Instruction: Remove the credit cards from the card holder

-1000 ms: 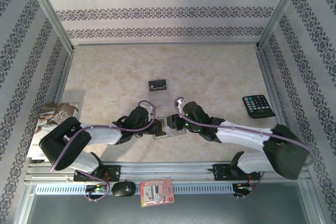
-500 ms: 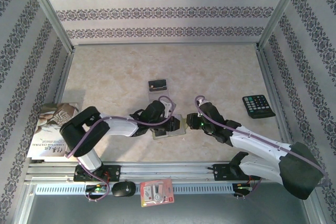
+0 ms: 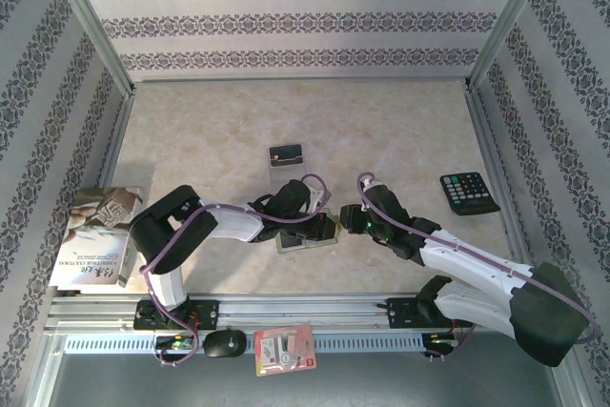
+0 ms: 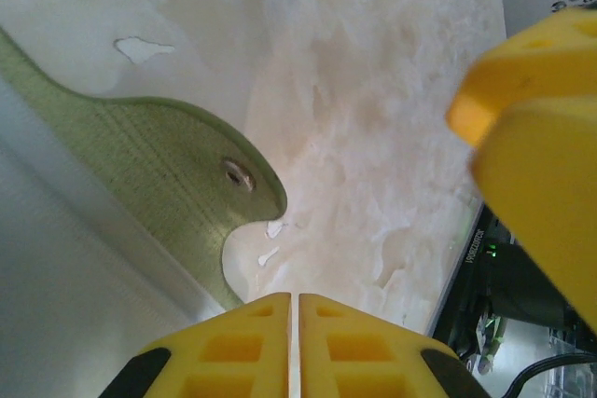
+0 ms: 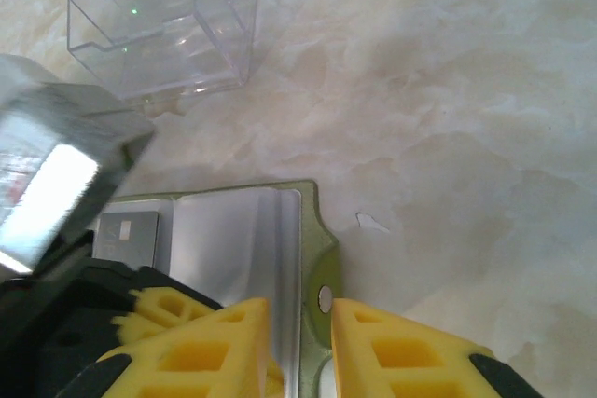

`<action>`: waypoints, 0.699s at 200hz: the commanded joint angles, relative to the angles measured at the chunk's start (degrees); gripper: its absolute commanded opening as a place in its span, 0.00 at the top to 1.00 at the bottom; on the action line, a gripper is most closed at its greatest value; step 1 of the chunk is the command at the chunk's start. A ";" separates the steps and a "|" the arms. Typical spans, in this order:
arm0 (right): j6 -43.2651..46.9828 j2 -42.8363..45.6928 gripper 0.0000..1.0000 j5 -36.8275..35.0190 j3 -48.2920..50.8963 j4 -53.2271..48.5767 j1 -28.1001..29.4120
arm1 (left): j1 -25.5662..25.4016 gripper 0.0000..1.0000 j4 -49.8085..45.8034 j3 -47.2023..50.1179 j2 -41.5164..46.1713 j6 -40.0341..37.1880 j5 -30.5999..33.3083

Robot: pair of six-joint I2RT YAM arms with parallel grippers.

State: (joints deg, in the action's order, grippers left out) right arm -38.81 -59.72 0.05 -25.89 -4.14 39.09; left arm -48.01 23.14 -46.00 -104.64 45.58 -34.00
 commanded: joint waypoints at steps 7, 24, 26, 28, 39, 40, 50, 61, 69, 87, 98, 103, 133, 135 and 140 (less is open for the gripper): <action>0.76 0.91 0.75 -0.01 -2.13 -0.96 -0.42 | -0.86 0.90 -4.04 -2.01 -1.79 0.32 -2.29; 0.66 1.10 0.75 -0.09 -2.11 -1.09 -0.42 | -0.86 0.90 -5.09 -3.17 -2.98 -0.09 -3.37; 0.66 1.12 0.75 -0.11 -2.12 -1.08 -0.46 | -0.86 0.90 -4.76 -3.14 -3.08 -0.02 -3.49; 0.66 1.15 0.75 -0.13 -2.07 -1.12 -0.50 | -0.81 0.90 -4.46 -3.03 -3.19 0.06 -3.63; 0.73 1.26 0.75 -0.06 -2.30 -1.39 -0.45 | -0.86 0.90 -2.69 -2.57 -2.66 0.37 -3.95; 0.74 1.22 0.75 -0.06 -2.31 -1.39 -0.44 | -0.86 0.90 -2.63 -2.50 -2.58 0.38 -3.91; 0.84 1.35 0.75 -0.05 -2.56 -1.49 -0.47 | -0.86 0.89 -1.84 -2.04 -0.74 -0.11 -3.05; 0.90 1.55 0.74 -0.10 -2.85 -1.81 -0.59 | -0.86 0.87 -1.23 -1.49 2.00 -1.04 -1.43; 1.02 1.89 0.73 -0.10 -2.93 -1.81 -0.56 | -0.77 0.86 -1.05 -1.07 4.26 -1.58 -0.18; 1.25 2.49 0.71 -0.01 -3.64 -2.17 -0.57 | -0.69 0.84 -0.74 -0.29 9.55 -3.08 2.88; 1.44 2.77 0.71 0.16 -3.98 -2.23 -0.51 | -0.51 0.83 -0.86 -0.05 13.17 -4.17 4.53; 1.53 2.83 0.70 0.22 -4.15 -2.20 -0.51 | -0.38 0.82 -1.06 0.08 14.82 -4.57 5.52; 2.57 0.08 0.70 3.60 -5.77 -1.24 0.04 | 0.92 0.82 -7.77 2.38 26.58 -7.34 14.83; 2.63 -0.30 0.70 3.85 -5.93 -1.18 0.20 | 1.15 0.82 -8.66 2.62 27.34 -7.41 15.54; 2.84 -1.31 0.70 4.42 -6.37 -0.96 0.69 | 1.83 0.82 -10.43 3.38 28.98 -7.54 16.79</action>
State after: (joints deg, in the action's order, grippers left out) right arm -38.17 -57.87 0.51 -30.68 -4.40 38.46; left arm -47.83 17.26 -44.64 -83.81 41.65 -26.24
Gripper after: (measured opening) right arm 0.303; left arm 0.177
